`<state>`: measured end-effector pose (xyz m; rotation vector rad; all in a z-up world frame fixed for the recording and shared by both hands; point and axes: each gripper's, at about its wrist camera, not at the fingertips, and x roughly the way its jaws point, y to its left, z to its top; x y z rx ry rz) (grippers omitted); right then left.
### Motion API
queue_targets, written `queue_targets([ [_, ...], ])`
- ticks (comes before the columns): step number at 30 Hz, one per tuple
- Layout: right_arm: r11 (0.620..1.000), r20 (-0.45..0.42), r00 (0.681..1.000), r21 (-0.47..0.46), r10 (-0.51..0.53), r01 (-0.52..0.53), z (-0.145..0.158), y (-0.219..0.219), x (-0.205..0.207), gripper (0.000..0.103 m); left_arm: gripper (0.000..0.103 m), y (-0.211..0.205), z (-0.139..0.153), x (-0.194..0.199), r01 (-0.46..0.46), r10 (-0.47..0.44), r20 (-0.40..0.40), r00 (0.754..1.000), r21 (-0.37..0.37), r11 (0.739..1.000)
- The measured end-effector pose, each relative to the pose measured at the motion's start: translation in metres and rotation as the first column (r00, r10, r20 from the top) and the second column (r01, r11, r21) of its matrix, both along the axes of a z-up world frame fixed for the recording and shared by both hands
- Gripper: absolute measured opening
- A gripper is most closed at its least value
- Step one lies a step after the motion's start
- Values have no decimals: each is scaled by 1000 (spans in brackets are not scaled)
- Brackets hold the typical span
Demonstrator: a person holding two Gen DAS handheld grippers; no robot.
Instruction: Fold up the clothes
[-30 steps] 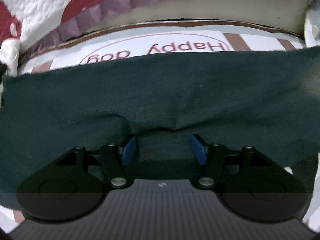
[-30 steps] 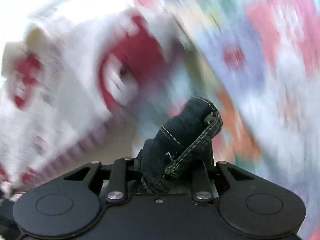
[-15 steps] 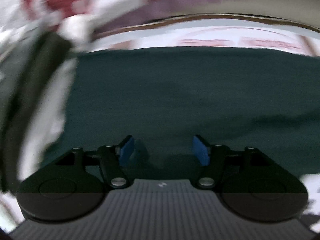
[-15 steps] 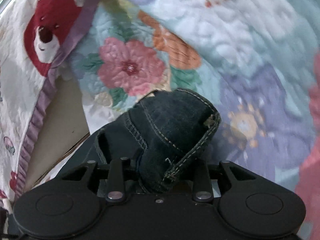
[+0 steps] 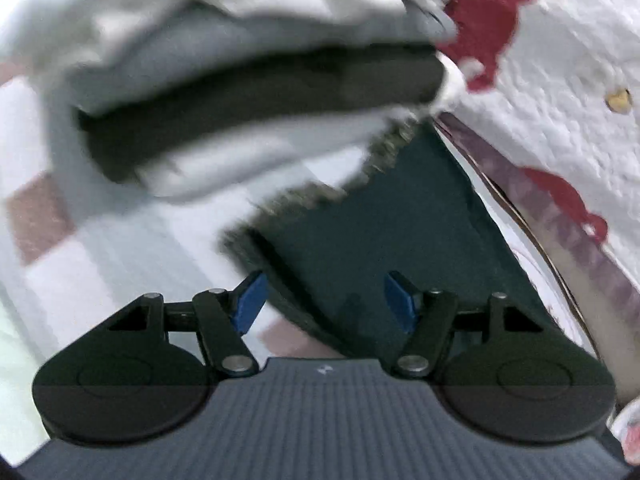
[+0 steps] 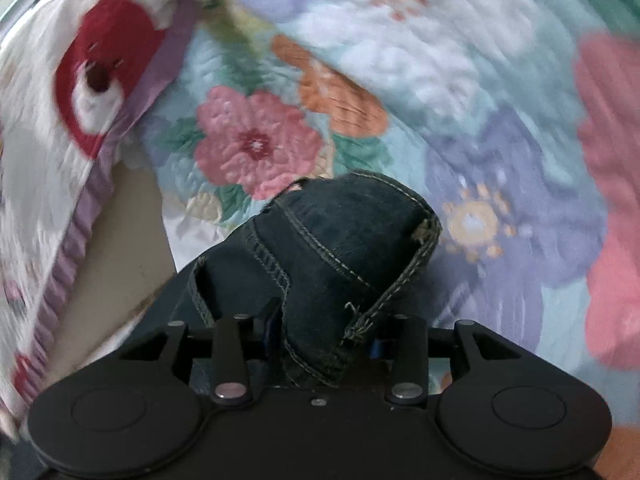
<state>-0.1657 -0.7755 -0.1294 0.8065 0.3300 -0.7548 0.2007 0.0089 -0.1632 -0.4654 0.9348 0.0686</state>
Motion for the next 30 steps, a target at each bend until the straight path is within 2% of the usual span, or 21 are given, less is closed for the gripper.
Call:
queue_targets([
  [3,999,25,1000,40,-13,12,0,-3,-2,48,69,-33,-19,18,73,-63,-74,995,140,988],
  [5,999,26,1000,36,-3,2,2,-1,-4,48,80,-46,-24,23,51,-39,-73,997,169,984],
  [7,999,29,1000,37,0,-1,2,1,-7,48,81,-53,-24,26,14,-6,-50,999,179,984],
  [8,999,31,1000,40,0,-1,1,2,-9,48,65,-57,-24,30,13,-2,-48,999,230,973],
  [9,999,33,999,45,-2,0,0,2,-10,48,35,-63,-24,33,27,-11,-56,998,303,952],
  [10,999,39,999,52,-5,3,-1,2,-11,48,25,-69,-23,37,49,-26,-68,997,376,925],
  [11,998,44,999,59,-8,6,-3,1,-12,48,9,-74,-19,39,75,-48,-73,996,436,897],
  [12,998,49,999,66,-11,8,-5,1,-13,48,7,-75,-15,40,87,-62,-70,996,463,882],
  [17,998,57,998,68,-21,18,-9,1,-14,48,7,-70,-5,37,97,-78,-58,995,525,845],
  [20,998,61,998,65,-18,14,-11,-2,-14,48,8,-67,-14,38,148,-107,-106,989,546,825],
  [22,997,70,997,73,-18,12,-13,-4,-16,48,12,-73,-17,38,182,-133,-126,983,591,786],
  [25,995,92,995,98,-36,27,-14,-4,-21,49,19,-89,-13,34,209,-156,-139,978,679,704],
  [26,994,99,994,106,-48,38,-13,-2,-23,50,33,-94,-10,31,200,-153,-131,980,708,678],
  [27,993,105,993,109,-54,43,-13,0,-24,50,53,-98,-4,26,186,-158,-106,982,723,666],
  [28,993,111,992,107,-57,45,-13,2,-24,50,60,-104,4,16,183,-197,-66,978,719,671],
  [29,993,117,991,107,-61,48,-13,3,-25,51,64,-114,13,7,209,-262,-37,964,715,668],
  [30,993,124,990,107,-67,54,-14,1,-25,52,64,-128,17,-3,242,-326,-23,945,721,650],
])
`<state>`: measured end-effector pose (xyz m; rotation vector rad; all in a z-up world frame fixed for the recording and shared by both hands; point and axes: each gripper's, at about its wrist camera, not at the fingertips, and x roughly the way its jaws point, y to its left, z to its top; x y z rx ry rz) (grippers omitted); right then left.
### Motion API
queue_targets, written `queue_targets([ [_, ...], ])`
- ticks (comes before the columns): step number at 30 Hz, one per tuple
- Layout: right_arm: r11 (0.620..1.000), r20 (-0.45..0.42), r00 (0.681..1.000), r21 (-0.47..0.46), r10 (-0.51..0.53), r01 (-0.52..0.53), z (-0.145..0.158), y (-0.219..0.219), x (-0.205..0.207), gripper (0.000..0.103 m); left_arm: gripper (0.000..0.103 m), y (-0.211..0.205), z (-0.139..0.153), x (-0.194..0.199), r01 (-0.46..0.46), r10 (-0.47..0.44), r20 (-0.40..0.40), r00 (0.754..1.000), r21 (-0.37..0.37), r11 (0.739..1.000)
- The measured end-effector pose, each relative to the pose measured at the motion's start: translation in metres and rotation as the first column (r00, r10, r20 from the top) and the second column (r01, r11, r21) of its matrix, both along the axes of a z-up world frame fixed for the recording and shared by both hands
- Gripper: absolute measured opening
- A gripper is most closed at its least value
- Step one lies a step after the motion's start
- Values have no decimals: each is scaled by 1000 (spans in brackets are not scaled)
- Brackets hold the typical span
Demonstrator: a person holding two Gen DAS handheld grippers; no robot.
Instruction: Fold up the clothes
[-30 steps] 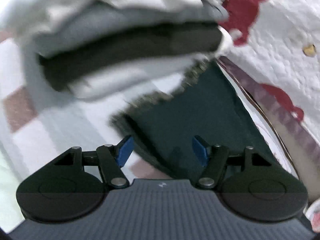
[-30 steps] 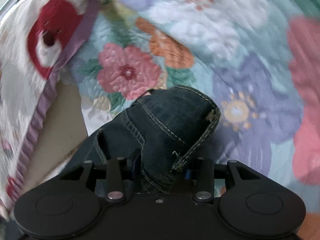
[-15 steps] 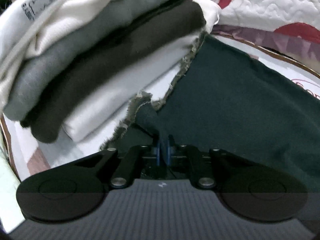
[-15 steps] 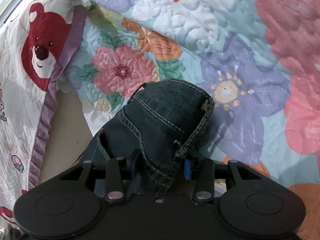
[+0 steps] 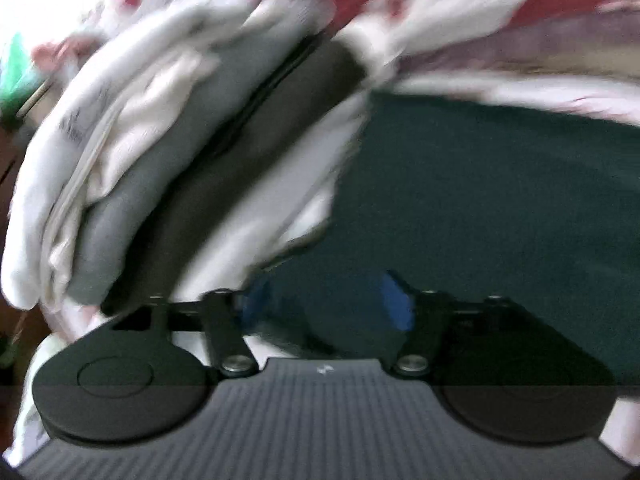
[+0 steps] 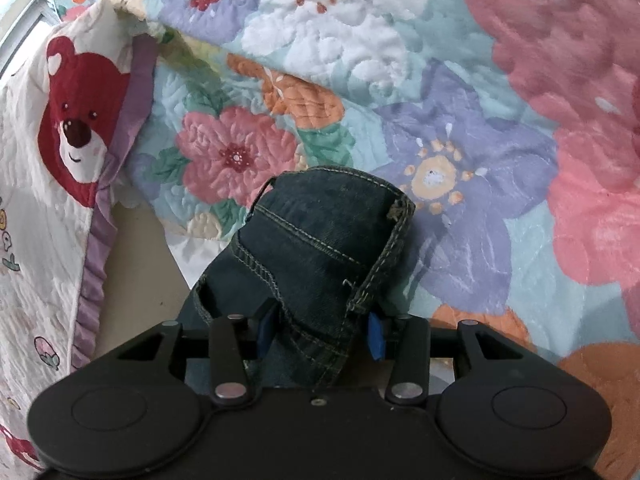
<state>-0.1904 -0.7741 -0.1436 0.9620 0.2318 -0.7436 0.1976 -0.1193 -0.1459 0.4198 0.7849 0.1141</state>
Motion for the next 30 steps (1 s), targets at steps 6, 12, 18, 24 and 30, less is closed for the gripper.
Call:
queue_targets([
  [6,999,18,1000,25,-22,22,-11,-9,14,65,64,-100,23,-48,455,-457,92,885,38,890],
  [12,992,-22,997,-101,71,-73,0,-8,28,49,62,-152,30,-47,587,-590,20,807,-142,797],
  [18,943,-4,970,-234,242,-236,57,3,30,30,13,-157,25,-33,400,-498,-173,850,-404,823],
  [24,869,100,888,-281,449,-408,145,11,71,29,20,-145,87,-21,431,-500,-83,862,-400,809],
  [30,726,134,733,-341,667,-598,226,83,132,28,25,-139,169,-32,544,-580,-49,813,-292,787],
])
